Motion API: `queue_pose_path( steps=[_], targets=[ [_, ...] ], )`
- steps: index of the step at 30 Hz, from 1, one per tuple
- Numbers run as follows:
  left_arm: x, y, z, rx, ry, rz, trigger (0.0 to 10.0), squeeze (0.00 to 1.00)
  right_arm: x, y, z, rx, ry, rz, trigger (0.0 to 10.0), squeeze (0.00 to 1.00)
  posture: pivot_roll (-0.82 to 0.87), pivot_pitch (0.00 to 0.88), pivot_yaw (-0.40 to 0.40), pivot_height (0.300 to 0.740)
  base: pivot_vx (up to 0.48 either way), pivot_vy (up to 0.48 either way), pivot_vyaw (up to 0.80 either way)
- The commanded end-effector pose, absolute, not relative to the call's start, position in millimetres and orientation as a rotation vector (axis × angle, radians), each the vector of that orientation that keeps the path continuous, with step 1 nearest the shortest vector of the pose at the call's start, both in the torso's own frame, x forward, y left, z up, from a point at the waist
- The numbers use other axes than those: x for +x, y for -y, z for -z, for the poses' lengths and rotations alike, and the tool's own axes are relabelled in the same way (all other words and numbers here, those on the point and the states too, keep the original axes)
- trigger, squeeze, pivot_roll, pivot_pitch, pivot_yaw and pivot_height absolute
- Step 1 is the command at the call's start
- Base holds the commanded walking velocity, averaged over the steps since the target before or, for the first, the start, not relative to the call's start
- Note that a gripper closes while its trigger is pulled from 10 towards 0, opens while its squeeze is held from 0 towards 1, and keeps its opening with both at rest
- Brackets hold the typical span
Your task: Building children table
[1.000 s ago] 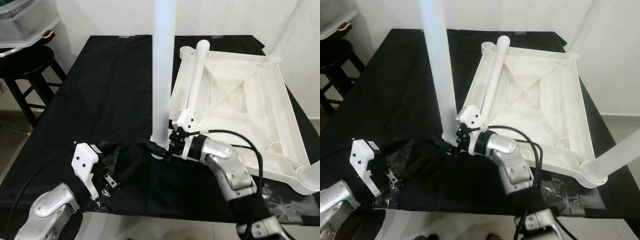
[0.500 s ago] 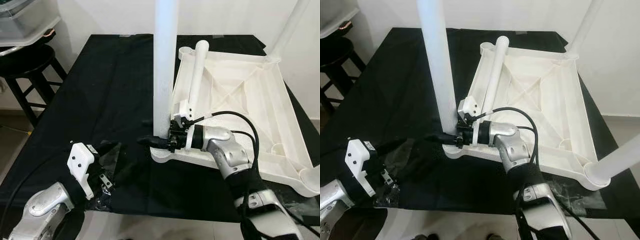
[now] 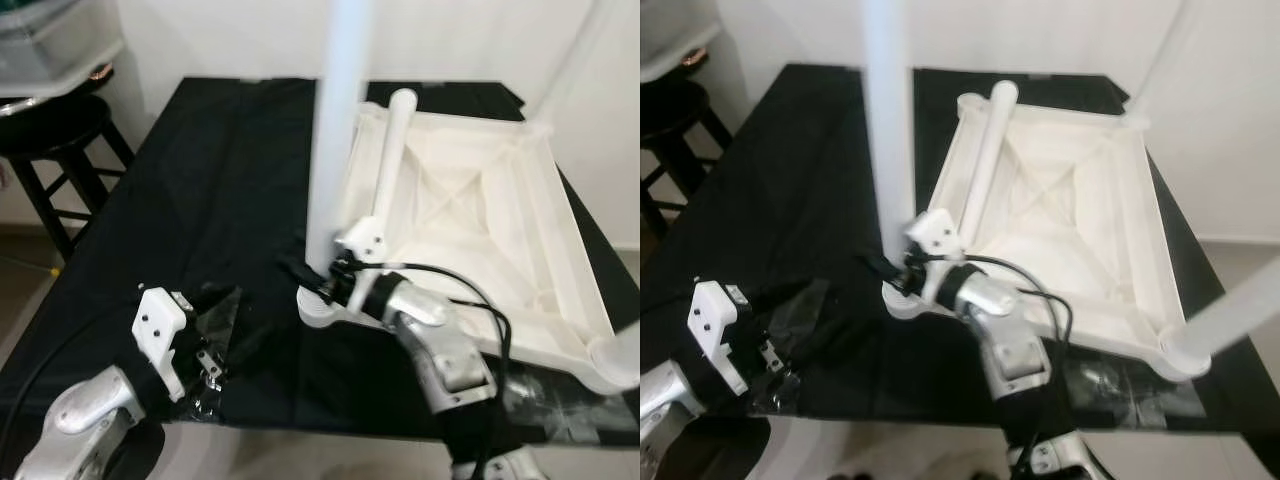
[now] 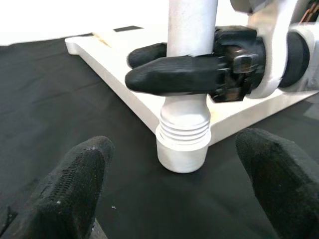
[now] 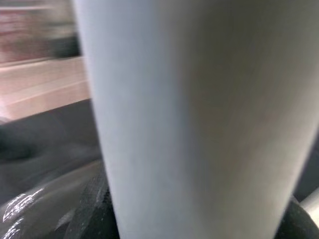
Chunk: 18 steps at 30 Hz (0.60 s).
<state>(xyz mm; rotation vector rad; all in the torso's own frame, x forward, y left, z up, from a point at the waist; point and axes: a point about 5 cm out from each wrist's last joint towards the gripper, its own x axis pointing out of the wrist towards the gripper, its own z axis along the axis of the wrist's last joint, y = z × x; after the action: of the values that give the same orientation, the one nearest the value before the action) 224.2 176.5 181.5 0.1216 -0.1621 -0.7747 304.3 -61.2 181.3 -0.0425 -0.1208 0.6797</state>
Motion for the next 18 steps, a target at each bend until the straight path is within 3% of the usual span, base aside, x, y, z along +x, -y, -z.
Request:
queue_pose_path(
  steps=[1,7,8,9,12,13,18],
  targets=[
    [222.8,-180.2,-178.3,0.127,0.142,0.777,10.0,0.0,297.0,68.2,-154.9,-0.076,-0.019,-0.572,0.0,0.0,0.01,0.197,0.007,0.74,0.0,0.0,0.0],
    [226.3,-180.2,-182.4,0.142,0.156,0.773,10.0,0.0,299.7,58.4,-159.9,-0.069,0.037,-0.605,0.0,0.0,0.04,0.185,0.006,0.74,0.0,0.0,0.0],
    [226.2,-180.5,-182.7,0.145,0.156,0.772,10.0,0.0,300.5,57.3,-160.4,-0.075,0.039,-0.608,3.2,0.0,0.04,0.183,0.008,0.74,0.0,0.0,0.0],
    [226.1,-181.0,-182.8,0.149,0.155,0.772,10.0,0.0,302.0,57.3,-160.7,-0.083,0.038,-0.608,10.0,0.0,0.04,0.183,0.008,0.74,0.0,0.0,0.0],
    [227.0,-182.1,-184.3,0.158,0.159,0.77,10.0,0.0,302.0,58.5,-165.7,-0.083,0.046,-0.59,10.0,0.0,0.04,0.18,0.008,0.74,0.0,0.0,0.0],
    [227.4,-182.3,-185.4,0.163,0.16,0.771,10.0,0.0,302.7,59.6,-169.1,-0.066,0.056,-0.598,10.0,1.0,0.04,0.179,0.014,0.74,0.0,0.0,0.0],
    [230.2,-182.1,-191.1,0.178,0.162,0.78,10.0,0.0,302.0,58.7,-182.1,-0.011,0.09,-0.689,10.0,1.0,0.04,0.174,0.011,0.74,0.0,0.0,0.0]
  ],
)
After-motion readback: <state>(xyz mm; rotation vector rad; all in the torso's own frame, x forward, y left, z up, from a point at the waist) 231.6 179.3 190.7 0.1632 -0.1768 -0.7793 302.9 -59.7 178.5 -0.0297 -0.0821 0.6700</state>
